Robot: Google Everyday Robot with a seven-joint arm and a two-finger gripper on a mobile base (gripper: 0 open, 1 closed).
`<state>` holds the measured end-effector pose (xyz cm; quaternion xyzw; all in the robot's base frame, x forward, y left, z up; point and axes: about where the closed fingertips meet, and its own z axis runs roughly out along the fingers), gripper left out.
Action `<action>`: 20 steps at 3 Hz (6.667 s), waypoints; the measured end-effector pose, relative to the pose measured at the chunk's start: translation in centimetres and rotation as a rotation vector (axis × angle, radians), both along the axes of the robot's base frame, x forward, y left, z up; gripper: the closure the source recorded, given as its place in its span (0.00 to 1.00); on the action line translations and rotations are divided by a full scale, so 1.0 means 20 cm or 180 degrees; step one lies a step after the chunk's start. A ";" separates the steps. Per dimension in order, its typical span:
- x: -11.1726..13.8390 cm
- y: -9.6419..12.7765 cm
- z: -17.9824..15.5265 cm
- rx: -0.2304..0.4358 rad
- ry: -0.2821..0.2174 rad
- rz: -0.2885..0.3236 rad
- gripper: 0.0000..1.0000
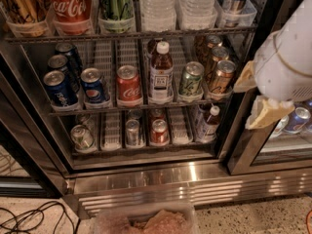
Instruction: Pick redbull can from bottom shelf of fridge
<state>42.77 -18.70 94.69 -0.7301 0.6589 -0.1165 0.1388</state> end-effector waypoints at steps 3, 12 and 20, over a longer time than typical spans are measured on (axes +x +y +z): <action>-0.18 0.07 0.06 -0.1277 -0.0787 0.1008 0.98; 0.12 0.13 -0.94 -0.2572 -0.1688 0.3241 1.00; 0.35 1.00 -1.41 -0.2901 -0.2700 0.4533 1.00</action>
Offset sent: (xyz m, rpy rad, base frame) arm -0.0291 0.0448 -0.0934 -0.9220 -0.6179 0.8876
